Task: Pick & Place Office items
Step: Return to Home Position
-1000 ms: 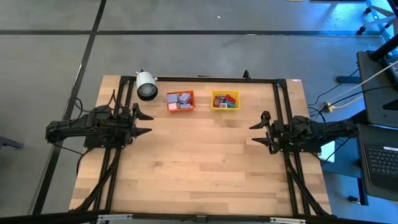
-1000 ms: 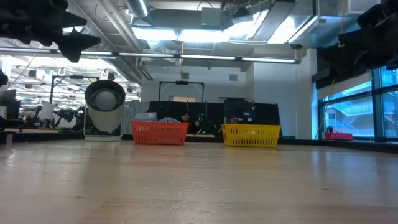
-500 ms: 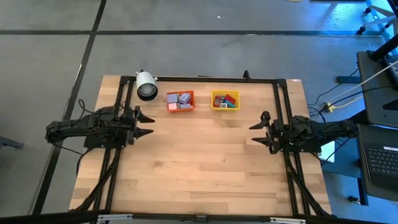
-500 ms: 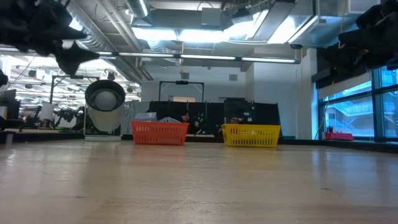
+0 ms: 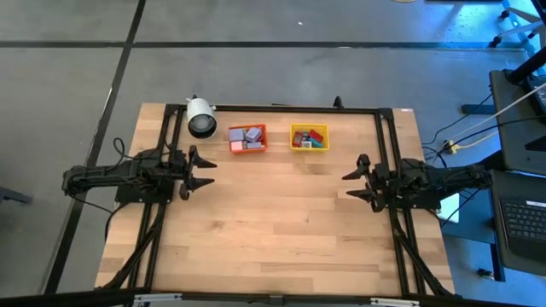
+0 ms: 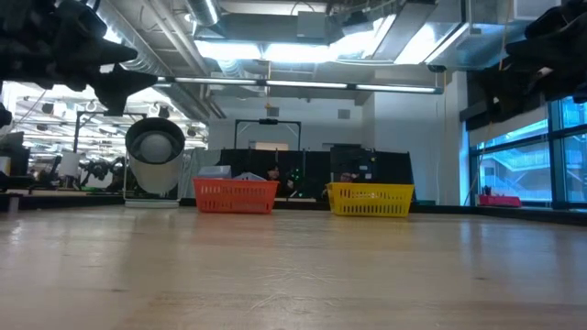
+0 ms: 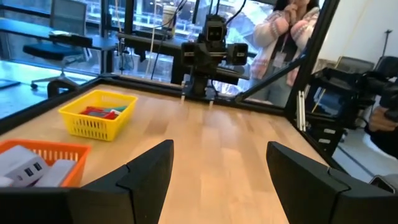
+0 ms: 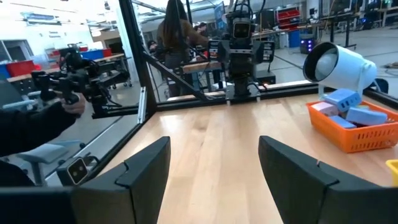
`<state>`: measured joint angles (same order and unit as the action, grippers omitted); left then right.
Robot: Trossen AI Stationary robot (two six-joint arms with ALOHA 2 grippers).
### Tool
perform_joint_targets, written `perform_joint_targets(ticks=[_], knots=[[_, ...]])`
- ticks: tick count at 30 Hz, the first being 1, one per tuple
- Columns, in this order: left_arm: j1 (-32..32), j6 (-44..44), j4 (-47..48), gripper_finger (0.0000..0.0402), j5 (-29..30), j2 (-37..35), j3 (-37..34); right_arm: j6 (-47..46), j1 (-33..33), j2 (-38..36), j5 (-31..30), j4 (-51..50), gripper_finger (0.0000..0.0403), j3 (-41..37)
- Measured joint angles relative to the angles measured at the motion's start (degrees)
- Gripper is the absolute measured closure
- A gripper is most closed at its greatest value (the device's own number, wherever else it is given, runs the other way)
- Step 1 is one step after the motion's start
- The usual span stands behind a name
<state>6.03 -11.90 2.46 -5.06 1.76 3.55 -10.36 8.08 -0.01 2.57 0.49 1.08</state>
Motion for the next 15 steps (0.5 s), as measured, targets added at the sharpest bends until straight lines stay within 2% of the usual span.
perform_joint_targets(ticks=[5,8,15], knots=[[-0.01,1.59,1.75,0.0149,0.02,0.0,0.0,0.32,0.0,0.0,-0.39,0.0,0.0158,0.0],[-0.01,0.82,4.75,0.0149,0.0,0.0,0.0,0.32,0.0,0.0,-0.38,0.0,0.0158,0.0],[-0.01,-1.31,5.07,0.0149,-0.02,0.55,0.04,-0.84,0.0,0.0,-0.44,0.0,0.0158,0.0]])
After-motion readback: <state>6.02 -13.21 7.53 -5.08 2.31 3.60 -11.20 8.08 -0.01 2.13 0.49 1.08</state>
